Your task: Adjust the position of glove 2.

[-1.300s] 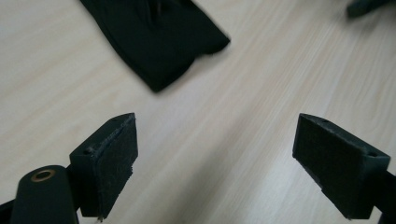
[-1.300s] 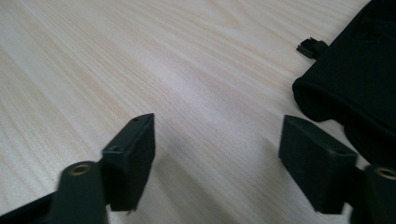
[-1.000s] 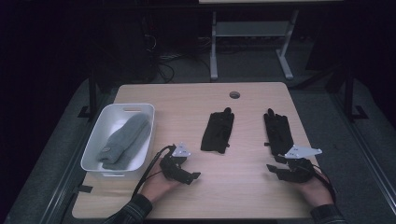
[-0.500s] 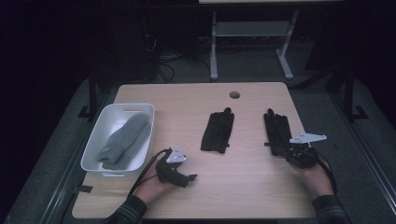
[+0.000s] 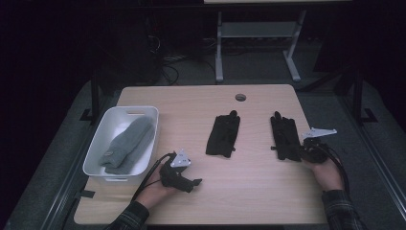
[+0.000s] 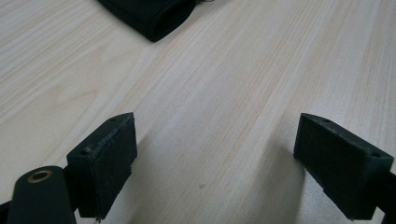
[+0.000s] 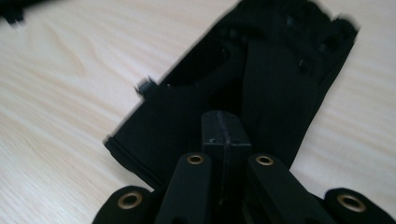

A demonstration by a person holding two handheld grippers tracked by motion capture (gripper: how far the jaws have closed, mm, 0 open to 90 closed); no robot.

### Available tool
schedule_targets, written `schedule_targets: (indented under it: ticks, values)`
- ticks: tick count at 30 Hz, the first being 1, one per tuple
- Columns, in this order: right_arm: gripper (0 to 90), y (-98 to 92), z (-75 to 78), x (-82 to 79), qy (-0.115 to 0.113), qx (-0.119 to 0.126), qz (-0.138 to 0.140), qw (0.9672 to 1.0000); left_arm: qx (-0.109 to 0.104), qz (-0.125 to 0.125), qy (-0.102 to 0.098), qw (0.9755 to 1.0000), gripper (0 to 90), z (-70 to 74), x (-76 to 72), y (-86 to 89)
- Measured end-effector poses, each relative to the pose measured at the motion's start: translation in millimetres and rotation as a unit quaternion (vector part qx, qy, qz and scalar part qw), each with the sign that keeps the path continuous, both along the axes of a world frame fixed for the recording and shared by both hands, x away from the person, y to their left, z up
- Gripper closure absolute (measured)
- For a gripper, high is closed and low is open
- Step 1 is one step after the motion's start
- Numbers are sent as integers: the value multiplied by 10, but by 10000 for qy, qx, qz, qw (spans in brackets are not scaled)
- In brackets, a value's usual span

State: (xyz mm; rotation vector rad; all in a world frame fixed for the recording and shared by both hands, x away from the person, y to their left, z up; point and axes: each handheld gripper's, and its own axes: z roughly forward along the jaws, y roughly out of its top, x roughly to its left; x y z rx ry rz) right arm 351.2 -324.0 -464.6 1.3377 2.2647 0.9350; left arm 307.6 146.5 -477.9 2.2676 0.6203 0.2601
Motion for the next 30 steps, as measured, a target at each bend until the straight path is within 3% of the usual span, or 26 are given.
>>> schedule_targets:
  ticks: [6,16,30]
  values:
    - [900,45,-6,-18,76,-22,128,9999,-3,5,0,10000,124,1,3,-10]
    - [900,235,11,-86,216,-23,564,9982,1,8,7,10000,124,2,3,-11]
    - [900,558,40,-282,353,-72,1246,9915,-11,6,-9,10000,124,-1,4,-12]
